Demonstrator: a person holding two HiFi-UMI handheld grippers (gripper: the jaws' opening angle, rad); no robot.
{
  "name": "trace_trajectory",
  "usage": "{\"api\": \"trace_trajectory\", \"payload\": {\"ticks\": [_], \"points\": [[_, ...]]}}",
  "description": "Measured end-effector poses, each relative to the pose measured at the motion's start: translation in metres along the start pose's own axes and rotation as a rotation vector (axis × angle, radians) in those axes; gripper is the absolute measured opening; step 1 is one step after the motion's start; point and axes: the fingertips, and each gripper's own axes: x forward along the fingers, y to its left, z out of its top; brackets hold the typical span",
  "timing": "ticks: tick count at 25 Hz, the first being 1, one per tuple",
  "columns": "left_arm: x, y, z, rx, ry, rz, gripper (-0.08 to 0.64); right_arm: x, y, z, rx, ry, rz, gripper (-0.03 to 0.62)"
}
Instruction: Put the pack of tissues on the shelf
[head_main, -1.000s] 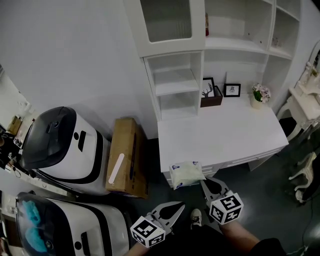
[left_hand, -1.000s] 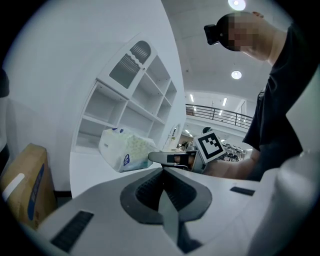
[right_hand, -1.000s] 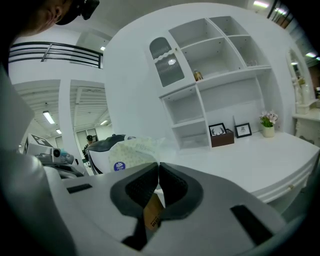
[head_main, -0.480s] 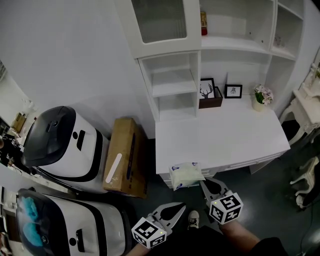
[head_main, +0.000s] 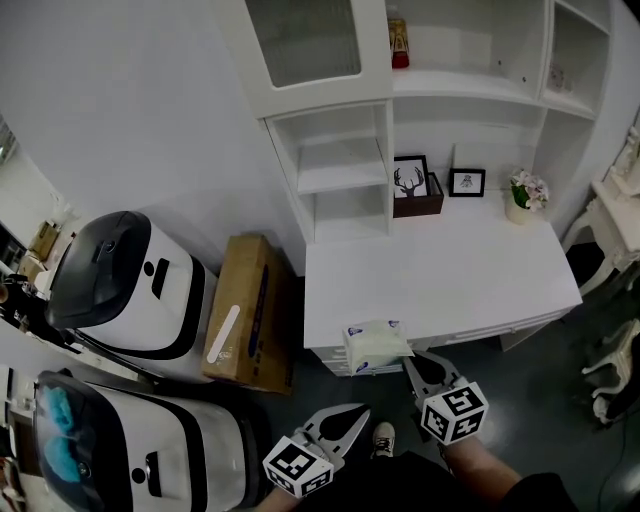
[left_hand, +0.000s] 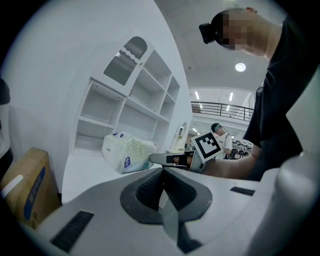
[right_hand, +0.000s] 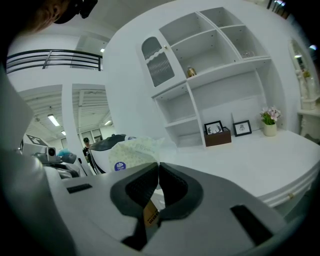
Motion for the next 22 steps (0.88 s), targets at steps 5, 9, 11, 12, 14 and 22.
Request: {"api": "trace_trajectory", "payload": {"ticks": [5, 9, 11, 12, 14, 22], "points": [[0.007, 0.002, 0.010, 0.020, 0.000, 0.010, 0.005, -0.003, -0.008, 0.005, 0.012, -0.012, -0.004, 0.008], [0.013, -0.002, 0.012, 0.034, 0.007, 0.004, 0.005, -0.004, -0.015, 0.007, 0.015, -0.012, -0.008, 0.008], [0.016, -0.002, 0.013, 0.034, 0.010, 0.006, 0.005, -0.004, -0.018, 0.008, 0.020, -0.011, -0.007, 0.008], [0.017, -0.001, 0.014, 0.036, 0.012, 0.008, 0.005, -0.003, -0.020, 0.008, 0.023, -0.011, -0.006, 0.008], [0.020, 0.000, 0.014, 0.036, 0.016, 0.014, 0.005, -0.002, -0.023, 0.008, 0.028, -0.012, -0.001, 0.008], [0.026, 0.008, 0.012, 0.026, 0.044, 0.049, 0.005, 0.007, -0.035, 0.003, 0.055, -0.005, 0.014, 0.008]]}}
